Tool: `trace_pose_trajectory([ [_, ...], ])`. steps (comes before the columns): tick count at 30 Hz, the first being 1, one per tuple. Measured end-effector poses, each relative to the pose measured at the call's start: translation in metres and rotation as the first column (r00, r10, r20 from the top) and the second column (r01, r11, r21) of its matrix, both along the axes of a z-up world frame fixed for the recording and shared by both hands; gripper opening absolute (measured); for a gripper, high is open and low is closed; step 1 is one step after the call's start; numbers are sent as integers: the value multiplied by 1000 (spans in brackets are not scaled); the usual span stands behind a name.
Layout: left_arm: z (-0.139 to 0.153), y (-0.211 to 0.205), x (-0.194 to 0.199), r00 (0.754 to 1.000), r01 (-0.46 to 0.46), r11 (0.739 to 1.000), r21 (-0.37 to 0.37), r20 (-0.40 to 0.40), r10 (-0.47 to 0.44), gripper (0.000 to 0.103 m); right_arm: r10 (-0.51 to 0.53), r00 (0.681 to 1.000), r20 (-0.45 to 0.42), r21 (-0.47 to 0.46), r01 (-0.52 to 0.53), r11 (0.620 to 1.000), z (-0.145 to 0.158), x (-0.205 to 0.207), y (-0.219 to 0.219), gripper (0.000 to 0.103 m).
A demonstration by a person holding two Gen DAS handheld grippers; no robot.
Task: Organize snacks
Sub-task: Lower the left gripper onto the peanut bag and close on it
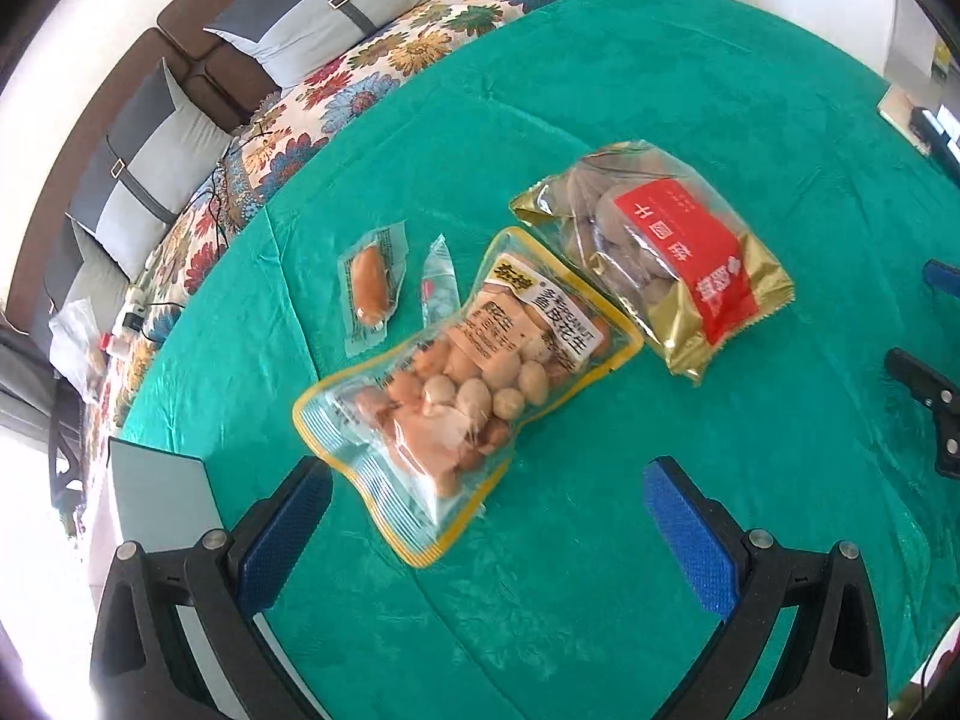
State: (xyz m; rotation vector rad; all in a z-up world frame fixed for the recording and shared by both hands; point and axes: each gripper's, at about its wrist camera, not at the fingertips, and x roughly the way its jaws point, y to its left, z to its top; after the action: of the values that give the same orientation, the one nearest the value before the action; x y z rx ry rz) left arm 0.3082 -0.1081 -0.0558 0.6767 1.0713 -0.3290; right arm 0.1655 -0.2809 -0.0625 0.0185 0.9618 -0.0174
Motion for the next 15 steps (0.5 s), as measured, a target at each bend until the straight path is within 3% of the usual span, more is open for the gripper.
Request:
trace_pose_trajectory([
  [8,-33,-20,40,999,43,984,172,-11,-41,103,0,1000,0,0,0,1000,0,0,0,94],
  [9,-33,-20,40,999,48,985,164,-28,-44,99,0,1000,0,0,0,1000,0,0,0,94],
  [12,-26,-18,34,997,61,994,96,-61,-56,63,-1,1000,0,0,1,1000,0,0,0,94],
  [15,-17,-15,18,997,33,998,58,-66,-29,51,-1,1000,0,0,1,1000,0,0,0,94],
])
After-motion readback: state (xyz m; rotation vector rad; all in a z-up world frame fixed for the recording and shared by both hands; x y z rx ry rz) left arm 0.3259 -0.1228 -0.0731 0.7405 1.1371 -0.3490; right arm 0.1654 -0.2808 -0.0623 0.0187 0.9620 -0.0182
